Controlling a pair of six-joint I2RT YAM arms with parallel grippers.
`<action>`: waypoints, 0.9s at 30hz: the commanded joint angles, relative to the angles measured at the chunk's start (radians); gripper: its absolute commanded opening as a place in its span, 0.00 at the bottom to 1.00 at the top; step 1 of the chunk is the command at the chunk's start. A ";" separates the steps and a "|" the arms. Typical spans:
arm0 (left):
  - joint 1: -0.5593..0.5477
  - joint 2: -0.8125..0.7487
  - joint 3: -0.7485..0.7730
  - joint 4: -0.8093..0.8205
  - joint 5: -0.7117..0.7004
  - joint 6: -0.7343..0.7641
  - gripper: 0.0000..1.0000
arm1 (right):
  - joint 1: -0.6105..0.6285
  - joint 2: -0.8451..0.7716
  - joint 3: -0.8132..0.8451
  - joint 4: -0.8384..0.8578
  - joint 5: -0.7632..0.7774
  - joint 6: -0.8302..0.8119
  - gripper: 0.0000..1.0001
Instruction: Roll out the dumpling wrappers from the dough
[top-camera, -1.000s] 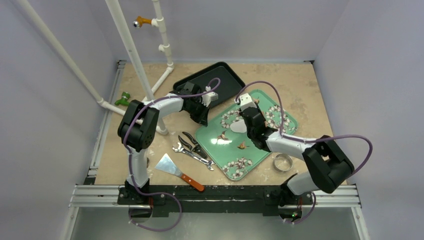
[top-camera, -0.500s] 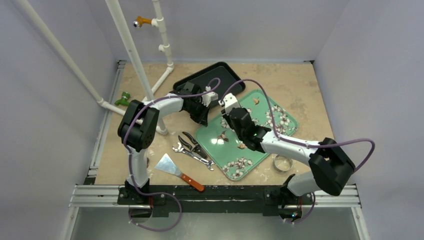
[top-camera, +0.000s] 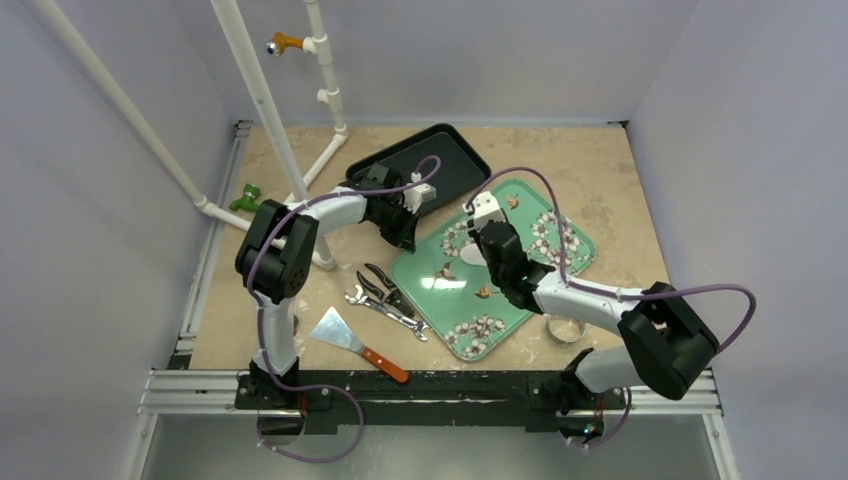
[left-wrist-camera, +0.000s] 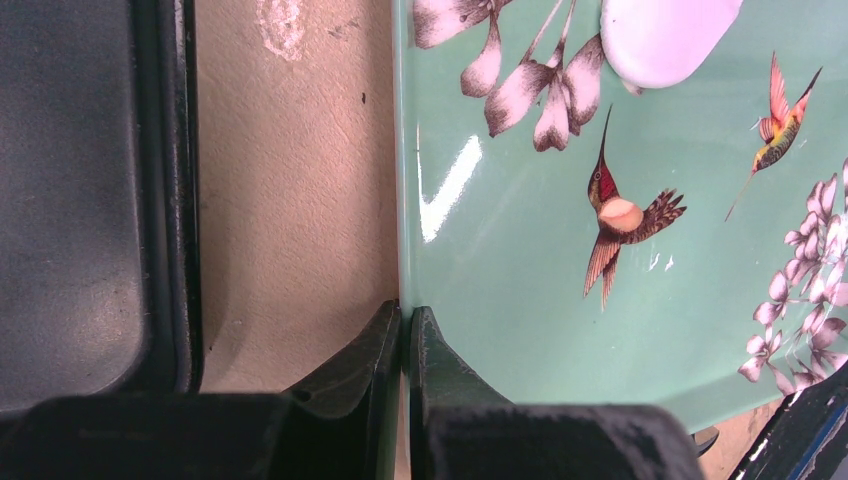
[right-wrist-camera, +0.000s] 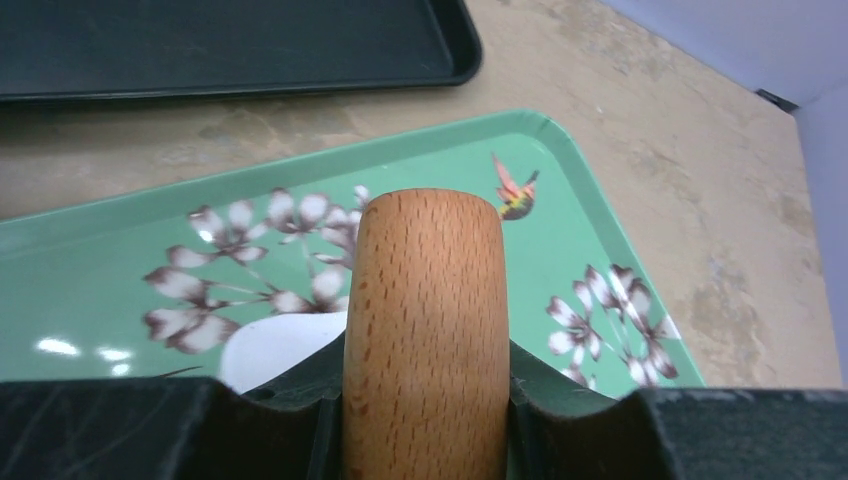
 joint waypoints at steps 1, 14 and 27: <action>0.019 0.001 0.010 0.003 -0.008 0.017 0.00 | -0.067 0.007 -0.077 -0.103 0.065 0.000 0.00; 0.018 0.002 0.008 0.004 -0.008 0.019 0.00 | -0.102 -0.172 0.064 -0.231 -0.026 -0.066 0.00; 0.019 0.002 0.009 0.005 -0.006 0.019 0.00 | 0.074 0.072 0.134 -0.076 -0.156 -0.052 0.00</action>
